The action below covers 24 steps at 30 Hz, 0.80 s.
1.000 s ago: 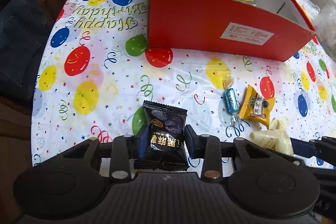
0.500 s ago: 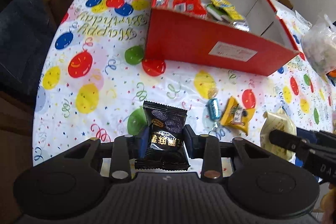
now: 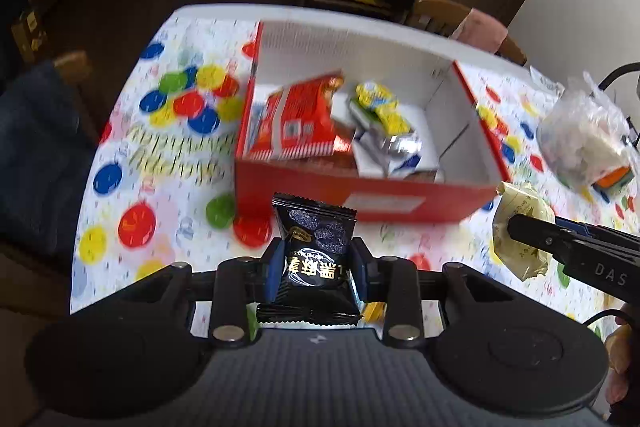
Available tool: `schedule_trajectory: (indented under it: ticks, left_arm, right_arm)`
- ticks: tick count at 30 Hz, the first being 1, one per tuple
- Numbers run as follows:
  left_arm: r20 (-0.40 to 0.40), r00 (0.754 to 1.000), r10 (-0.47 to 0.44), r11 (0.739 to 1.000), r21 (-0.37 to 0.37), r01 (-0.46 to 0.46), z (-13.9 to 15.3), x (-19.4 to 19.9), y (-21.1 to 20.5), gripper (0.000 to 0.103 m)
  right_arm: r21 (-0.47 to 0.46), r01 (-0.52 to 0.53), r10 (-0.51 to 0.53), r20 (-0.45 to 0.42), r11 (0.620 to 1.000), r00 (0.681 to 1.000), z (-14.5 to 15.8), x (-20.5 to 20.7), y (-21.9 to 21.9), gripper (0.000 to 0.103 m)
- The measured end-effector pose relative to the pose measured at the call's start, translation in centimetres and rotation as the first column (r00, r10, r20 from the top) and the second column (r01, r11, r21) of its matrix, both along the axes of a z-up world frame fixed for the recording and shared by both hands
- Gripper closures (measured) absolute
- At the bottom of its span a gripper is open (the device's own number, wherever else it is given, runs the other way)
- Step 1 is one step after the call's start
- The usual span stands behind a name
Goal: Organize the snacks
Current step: 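Carry the black packet and cream pastry bag over the red box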
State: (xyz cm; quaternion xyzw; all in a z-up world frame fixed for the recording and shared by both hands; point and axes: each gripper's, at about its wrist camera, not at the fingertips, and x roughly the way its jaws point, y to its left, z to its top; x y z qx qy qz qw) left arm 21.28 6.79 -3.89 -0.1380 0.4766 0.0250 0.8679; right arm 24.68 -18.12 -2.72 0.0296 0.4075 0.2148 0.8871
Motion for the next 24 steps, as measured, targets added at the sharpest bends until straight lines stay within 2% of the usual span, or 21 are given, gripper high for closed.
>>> schedule_trajectory:
  ticks: [8, 12, 16, 24]
  left_arm:
    - [0.055, 0.998, -0.01, 0.999, 0.036, 0.008, 2.4, 3.3, -0.7, 0.069]
    - [0.07, 0.997, -0.011, 0.998, 0.059, 0.007, 3.2, 5.2, -0.7, 0.069]
    - [0.074, 0.997, -0.001, 0.997, 0.073, -0.004, 3.6, 7.3, -0.5, 0.069]
    - [0.053, 0.998, 0.031, 0.992, 0.121, -0.037, 3.4, 11.9, 0.3, 0.069]
  right_arm:
    - [-0.005, 0.014, -0.014, 0.049, 1.0, 0.999, 1.7, 3.5, -0.2, 0.068]
    - [0.051, 0.012, -0.013, 0.012, 0.999, 1.0, 2.3, 5.7, -0.5, 0.068]
    - [0.032, 0.004, -0.005, 0.026, 0.999, 1.0, 2.6, 7.7, 0.0, 0.068]
    - [0.044, -0.038, 0.039, -0.027, 0.998, 0.999, 1.9, 12.2, 1.6, 0.068]
